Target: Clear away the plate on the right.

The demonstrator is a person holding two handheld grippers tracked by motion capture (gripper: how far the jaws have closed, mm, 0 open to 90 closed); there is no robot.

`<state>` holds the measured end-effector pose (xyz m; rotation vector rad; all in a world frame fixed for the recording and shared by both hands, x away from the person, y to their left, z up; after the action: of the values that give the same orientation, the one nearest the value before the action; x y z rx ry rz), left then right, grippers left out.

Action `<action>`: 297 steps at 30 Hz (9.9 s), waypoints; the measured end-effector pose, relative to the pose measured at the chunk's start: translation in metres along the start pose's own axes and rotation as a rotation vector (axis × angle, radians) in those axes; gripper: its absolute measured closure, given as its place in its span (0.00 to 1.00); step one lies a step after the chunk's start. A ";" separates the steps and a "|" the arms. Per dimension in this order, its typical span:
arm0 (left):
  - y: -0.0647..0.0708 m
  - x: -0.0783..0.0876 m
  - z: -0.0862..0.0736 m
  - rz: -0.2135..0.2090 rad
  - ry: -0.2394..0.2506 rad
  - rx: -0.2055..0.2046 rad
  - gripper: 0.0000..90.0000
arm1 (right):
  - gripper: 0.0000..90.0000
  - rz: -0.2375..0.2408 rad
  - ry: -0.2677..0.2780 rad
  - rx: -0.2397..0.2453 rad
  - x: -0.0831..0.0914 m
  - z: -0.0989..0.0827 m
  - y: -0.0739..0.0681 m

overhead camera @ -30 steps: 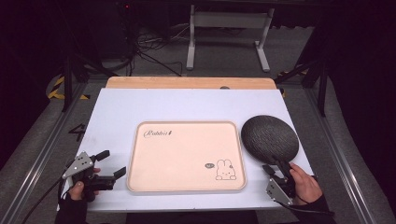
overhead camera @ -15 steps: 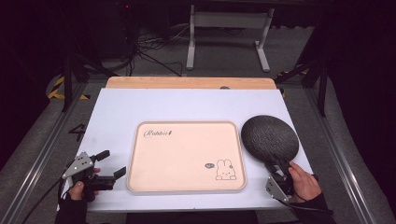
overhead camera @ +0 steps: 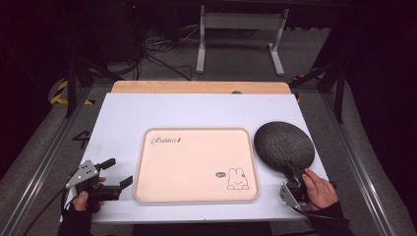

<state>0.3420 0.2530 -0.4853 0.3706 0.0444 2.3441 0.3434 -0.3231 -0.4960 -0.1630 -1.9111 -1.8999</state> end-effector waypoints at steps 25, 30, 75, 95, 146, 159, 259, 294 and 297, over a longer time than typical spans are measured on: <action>0.000 0.000 0.000 0.003 -0.001 0.003 0.04 | 0.91 0.047 -0.060 0.015 -0.008 -0.001 -0.004; 0.000 0.000 0.000 0.003 -0.001 0.003 0.04 | 0.92 0.044 -0.071 0.008 -0.008 0.000 -0.004; 0.000 -0.001 0.000 0.004 -0.001 0.007 0.04 | 0.93 -0.072 -0.121 -0.017 0.032 0.015 0.044; 0.000 -0.001 0.000 0.005 -0.002 0.006 0.04 | 0.92 -0.109 0.009 0.025 0.039 0.071 0.069; -0.001 -0.001 0.000 -0.001 -0.009 0.000 0.04 | 0.92 -0.105 0.286 0.072 0.023 0.190 0.093; 0.000 -0.001 0.000 -0.003 -0.013 0.002 0.04 | 0.91 -0.072 0.325 0.063 0.015 0.207 0.089; 0.000 -0.001 0.000 -0.003 -0.012 -0.001 0.04 | 0.85 0.263 0.361 0.100 -0.025 0.230 0.015; 0.000 -0.001 0.000 -0.005 -0.015 0.002 0.04 | 0.47 0.373 0.540 -0.364 0.001 0.207 0.058; 0.000 -0.001 0.000 -0.005 -0.015 0.002 0.04 | 0.43 0.356 0.552 -0.443 0.002 0.199 0.065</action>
<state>0.3432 0.2523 -0.4859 0.3886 0.0410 2.3364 0.3224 -0.1260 -0.4277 -0.0896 -1.0185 -1.8433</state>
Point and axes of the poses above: each handheld gripper's, and its own axes: x roughly backward along the jaws, z roughly out of its top, y roughly to its right, the point moved 4 cm from there along -x, roughly forward along the jaws, and after that the axes turned 6 degrees about y, right-handed, at the moved point
